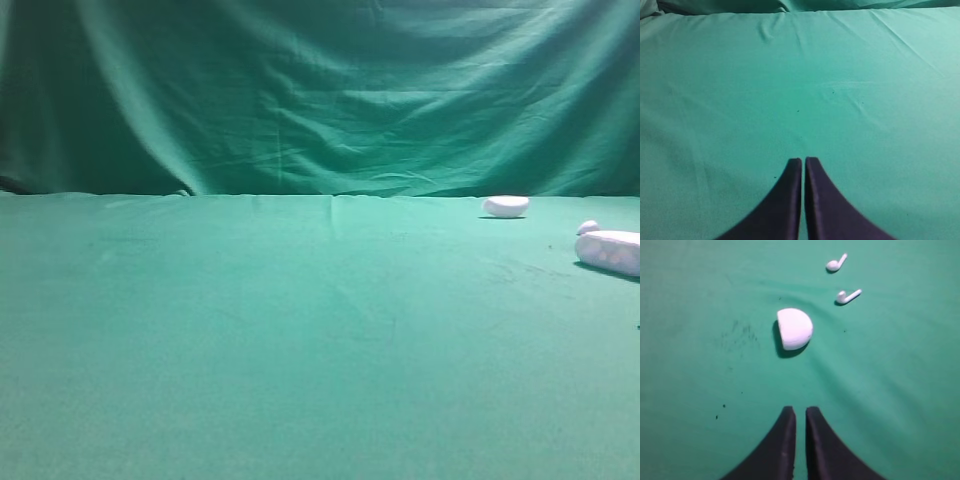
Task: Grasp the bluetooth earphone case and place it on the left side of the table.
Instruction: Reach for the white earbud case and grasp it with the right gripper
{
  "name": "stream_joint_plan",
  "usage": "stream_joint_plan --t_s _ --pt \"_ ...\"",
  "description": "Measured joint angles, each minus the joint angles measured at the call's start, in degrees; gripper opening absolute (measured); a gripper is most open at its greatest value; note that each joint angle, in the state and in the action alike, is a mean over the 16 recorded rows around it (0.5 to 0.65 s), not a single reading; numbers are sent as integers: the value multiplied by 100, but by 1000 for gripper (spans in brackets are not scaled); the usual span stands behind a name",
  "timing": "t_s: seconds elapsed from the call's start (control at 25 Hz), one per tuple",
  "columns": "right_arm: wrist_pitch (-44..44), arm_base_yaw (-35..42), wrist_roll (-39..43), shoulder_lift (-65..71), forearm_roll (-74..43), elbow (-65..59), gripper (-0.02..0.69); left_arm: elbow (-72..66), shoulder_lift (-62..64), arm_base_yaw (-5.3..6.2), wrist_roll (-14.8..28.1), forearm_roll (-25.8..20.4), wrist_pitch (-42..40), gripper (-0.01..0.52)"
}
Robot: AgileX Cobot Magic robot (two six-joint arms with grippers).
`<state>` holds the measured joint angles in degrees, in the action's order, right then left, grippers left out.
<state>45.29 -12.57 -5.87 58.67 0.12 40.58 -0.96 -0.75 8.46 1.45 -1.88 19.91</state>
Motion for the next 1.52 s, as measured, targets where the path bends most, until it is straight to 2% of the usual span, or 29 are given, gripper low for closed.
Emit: stream_joint_plan --t_s 0.16,0.28,0.4,0.6,0.92,1.28,1.52 --pt "-79 -51 -61 935 18 395 520 0 0 0 0 0 0 0" --pt "-162 -90 -107 1592 23 659 593 0 0 0 0 0 0 0" --pt "-249 -129 -152 2198 25 901 631 0 0 0 0 0 0 0" --pt "-397 -174 -211 3075 21 1239 638 0 0 0 0 0 0 0" --pt "-544 -180 -217 3976 3 1580 581 0 0 0 0 0 0 0" --pt "-581 -180 -213 4270 -105 1700 404 0 0 0 0 0 0 0" --pt "-209 -274 -210 4288 -153 2148 319 0 0 0 0 0 0 0"
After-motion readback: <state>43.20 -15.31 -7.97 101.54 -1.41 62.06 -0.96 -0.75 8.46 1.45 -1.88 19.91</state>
